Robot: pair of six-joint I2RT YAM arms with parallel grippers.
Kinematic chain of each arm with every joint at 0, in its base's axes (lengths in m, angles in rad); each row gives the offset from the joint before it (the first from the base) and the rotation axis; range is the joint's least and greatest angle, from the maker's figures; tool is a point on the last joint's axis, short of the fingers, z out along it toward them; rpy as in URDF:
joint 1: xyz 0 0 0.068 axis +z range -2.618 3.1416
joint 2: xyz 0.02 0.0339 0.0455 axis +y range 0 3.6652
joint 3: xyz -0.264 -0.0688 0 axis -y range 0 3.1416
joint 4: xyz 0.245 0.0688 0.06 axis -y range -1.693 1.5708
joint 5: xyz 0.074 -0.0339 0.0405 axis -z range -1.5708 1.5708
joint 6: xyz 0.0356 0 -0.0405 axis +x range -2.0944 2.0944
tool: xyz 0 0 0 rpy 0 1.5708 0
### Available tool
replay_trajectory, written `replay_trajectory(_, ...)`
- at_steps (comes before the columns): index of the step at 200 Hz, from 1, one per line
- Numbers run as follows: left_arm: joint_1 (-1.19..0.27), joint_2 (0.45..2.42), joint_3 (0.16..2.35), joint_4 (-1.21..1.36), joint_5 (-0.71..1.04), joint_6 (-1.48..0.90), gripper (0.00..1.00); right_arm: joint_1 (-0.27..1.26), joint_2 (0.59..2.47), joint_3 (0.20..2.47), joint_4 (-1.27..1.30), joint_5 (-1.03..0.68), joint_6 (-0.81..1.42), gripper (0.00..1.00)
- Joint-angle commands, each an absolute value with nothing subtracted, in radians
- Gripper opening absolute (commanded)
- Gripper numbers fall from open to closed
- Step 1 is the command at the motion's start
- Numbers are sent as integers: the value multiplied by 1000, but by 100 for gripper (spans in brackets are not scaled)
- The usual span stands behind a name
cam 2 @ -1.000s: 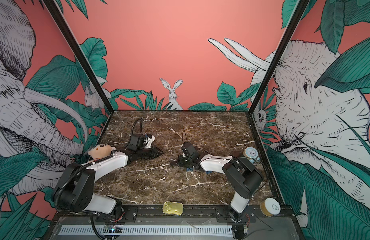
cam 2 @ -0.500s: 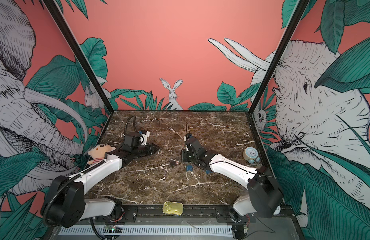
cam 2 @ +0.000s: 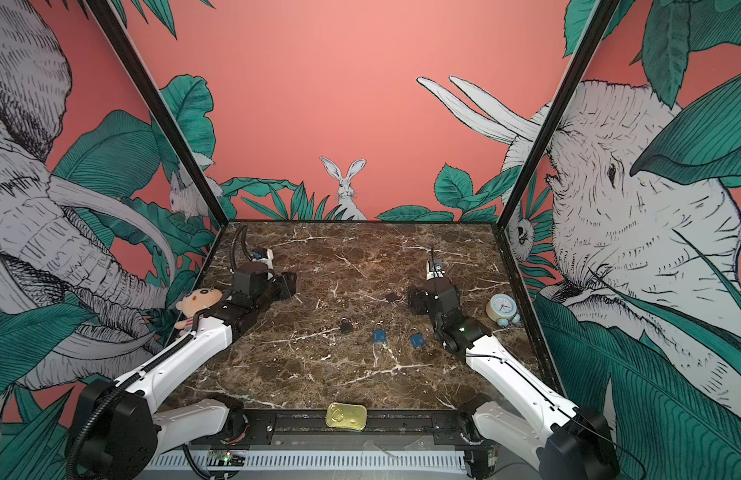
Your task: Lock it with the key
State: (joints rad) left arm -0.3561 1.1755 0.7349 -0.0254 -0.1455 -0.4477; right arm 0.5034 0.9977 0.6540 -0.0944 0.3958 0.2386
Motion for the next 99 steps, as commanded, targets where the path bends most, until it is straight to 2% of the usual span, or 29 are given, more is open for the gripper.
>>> replay_trajectory(1,-338,1182,730,51,-291,-352,63,449,955,611,15,540,127,99)
replay_trajectory(27,-330,1183,708,111,-432,-262,64,320,942,594,2,507,145,99)
replay_trajectory(55,-320,1169,614,285,-598,-102,64,224,938,498,153,514,141,99)
replay_trajectory(78,-293,1174,559,386,-637,22,64,139,970,417,281,497,148,99)
replay_trajectory(99,-243,1193,524,430,-562,75,64,88,1026,376,374,487,138,99)
